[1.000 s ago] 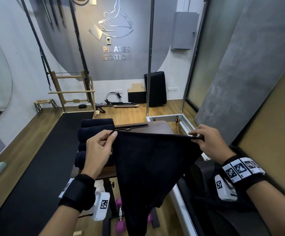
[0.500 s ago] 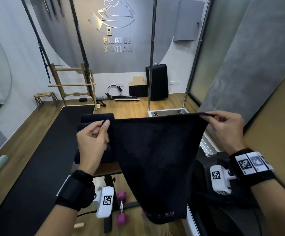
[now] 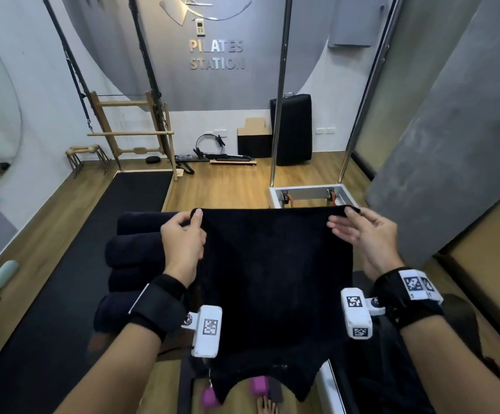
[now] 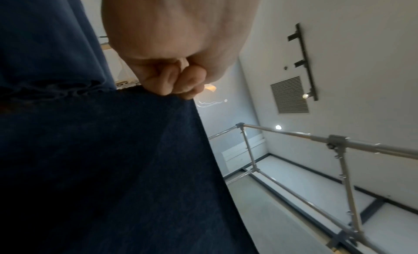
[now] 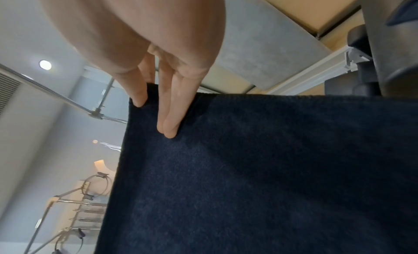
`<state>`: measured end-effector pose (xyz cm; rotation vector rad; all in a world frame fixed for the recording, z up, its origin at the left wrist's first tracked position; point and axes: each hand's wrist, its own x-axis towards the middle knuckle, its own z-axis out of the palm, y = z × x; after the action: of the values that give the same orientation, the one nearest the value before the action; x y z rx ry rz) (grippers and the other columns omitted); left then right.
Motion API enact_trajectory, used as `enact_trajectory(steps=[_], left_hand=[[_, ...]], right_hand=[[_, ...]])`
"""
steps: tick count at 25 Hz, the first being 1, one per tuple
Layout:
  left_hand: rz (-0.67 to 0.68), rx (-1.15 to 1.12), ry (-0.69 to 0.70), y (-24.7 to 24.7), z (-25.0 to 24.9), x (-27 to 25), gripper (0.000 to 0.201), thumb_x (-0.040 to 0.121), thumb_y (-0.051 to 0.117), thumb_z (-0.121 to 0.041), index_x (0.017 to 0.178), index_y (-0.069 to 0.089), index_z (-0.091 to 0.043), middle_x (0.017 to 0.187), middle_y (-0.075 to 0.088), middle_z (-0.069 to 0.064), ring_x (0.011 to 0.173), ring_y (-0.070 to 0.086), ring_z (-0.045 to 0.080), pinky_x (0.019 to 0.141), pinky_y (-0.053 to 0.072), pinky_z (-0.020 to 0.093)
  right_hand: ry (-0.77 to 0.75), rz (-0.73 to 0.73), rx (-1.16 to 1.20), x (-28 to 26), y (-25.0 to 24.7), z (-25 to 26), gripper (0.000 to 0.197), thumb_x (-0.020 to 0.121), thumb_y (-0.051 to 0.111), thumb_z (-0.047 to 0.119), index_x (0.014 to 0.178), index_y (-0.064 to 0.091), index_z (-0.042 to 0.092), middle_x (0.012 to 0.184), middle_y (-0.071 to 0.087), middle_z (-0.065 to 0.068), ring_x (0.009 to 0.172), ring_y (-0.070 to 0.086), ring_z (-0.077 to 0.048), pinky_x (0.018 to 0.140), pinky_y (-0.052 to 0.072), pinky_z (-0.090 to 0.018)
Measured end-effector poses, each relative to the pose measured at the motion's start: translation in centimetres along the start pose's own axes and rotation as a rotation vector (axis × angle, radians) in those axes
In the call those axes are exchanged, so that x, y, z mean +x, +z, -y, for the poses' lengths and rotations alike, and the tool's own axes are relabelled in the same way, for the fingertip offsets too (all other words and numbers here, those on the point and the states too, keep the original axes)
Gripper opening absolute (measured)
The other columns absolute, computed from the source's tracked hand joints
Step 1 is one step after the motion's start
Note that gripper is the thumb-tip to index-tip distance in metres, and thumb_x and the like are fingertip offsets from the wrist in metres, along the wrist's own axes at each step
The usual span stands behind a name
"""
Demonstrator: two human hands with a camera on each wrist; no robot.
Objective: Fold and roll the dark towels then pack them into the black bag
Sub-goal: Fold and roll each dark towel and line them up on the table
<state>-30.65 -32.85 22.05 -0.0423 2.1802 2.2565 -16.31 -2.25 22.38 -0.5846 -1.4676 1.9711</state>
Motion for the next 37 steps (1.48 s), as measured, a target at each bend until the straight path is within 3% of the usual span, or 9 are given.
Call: enact_trajectory(steps=[4,8,17,20,24,26,29,32,37], left_hand=[[-0.023,-0.087,-0.195,4.2,3.8,4.7,0.017,0.113,0.048,-0.019,0.117,0.057,-0.005,0.085,0.075,0.017,0.065,0.078,0.027,0.051,0.061,0.030],[-0.185,-0.205,-0.297,7.7,7.3,9.0,0.021,0.113,0.043,-0.009,0.128,0.052,0.003,0.100,0.072,0.026,0.076,0.079,0.028,0.056,0.062,0.028],[-0.408,-0.195,-0.438,11.1,11.9,15.3,0.022,0.112,0.041,-0.006,0.130,0.050,0.002,0.109,0.070,0.025,0.082,0.076,0.026,0.060,0.061,0.028],[-0.296,-0.150,-0.441,11.0,12.7,15.0,0.039,0.110,0.040,0.000,0.148,0.038,-0.006,0.127,0.062,0.022,0.104,0.072,0.023,0.083,0.062,0.035],[-0.094,-0.147,-0.317,10.5,12.0,12.9,0.069,0.110,0.046,-0.005,0.166,0.015,-0.030,0.141,0.053,0.001,0.125,0.058,0.009,0.110,0.051,0.039],[-0.035,-0.096,-0.272,10.2,11.6,11.2,0.058,0.111,0.049,-0.012,0.162,0.028,-0.027,0.140,0.056,-0.003,0.124,0.057,0.006,0.110,0.051,0.037],[0.083,0.115,-0.238,9.3,11.6,8.1,0.023,0.111,0.051,-0.015,0.126,0.067,-0.018,0.124,0.071,0.003,0.113,0.069,0.013,0.094,0.058,0.034],[0.268,0.319,-0.195,7.3,12.1,4.2,0.018,0.108,0.057,-0.017,0.107,0.075,-0.013,0.102,0.078,0.009,0.096,0.075,0.022,0.078,0.055,0.032],[0.356,0.636,-0.063,2.2,12.9,-2.9,0.012,0.101,0.069,-0.027,0.097,0.077,-0.019,0.086,0.074,-0.008,0.084,0.069,0.009,0.074,0.052,0.018]], right_hand=[[0.136,-0.058,-0.001,5.1,0.9,-5.0,0.017,0.099,0.069,0.010,0.108,0.065,-0.005,0.095,0.075,-0.030,0.093,0.077,-0.041,0.084,0.064,-0.041],[0.264,-0.072,-0.023,10.2,1.5,-9.3,0.019,0.099,0.068,0.007,0.109,0.064,-0.008,0.096,0.074,-0.035,0.091,0.077,-0.041,0.074,0.066,-0.032],[0.425,-0.030,-0.059,18.5,3.6,-14.2,0.028,0.098,0.070,0.006,0.115,0.061,-0.013,0.089,0.074,-0.033,0.085,0.078,-0.040,0.066,0.065,-0.031],[0.464,-0.026,-0.085,18.6,3.6,-15.7,0.038,0.100,0.066,0.004,0.134,0.055,-0.008,0.094,0.074,-0.033,0.085,0.077,-0.042,0.070,0.066,-0.034],[0.380,-0.013,-0.108,17.3,3.0,-15.9,0.061,0.099,0.064,-0.003,0.155,0.044,0.011,0.097,0.077,-0.023,0.084,0.077,-0.041,0.068,0.066,-0.033],[0.348,0.028,-0.141,16.0,3.0,-15.2,0.058,0.098,0.066,-0.001,0.152,0.049,0.013,0.101,0.078,-0.017,0.086,0.077,-0.040,0.069,0.066,-0.033],[0.367,0.107,-0.188,12.9,3.1,-13.9,0.043,0.099,0.065,0.001,0.140,0.058,0.012,0.100,0.079,-0.015,0.090,0.076,-0.044,0.070,0.066,-0.036],[0.385,0.171,-0.275,8.4,2.8,-13.0,0.024,0.102,0.062,0.006,0.126,0.066,0.007,0.095,0.079,-0.019,0.087,0.077,-0.042,0.070,0.066,-0.038],[0.437,0.274,-0.450,0.1,1.4,-12.7,0.017,0.105,0.059,0.015,0.113,0.071,0.005,0.089,0.079,-0.016,0.078,0.078,-0.035,0.064,0.063,-0.036]])
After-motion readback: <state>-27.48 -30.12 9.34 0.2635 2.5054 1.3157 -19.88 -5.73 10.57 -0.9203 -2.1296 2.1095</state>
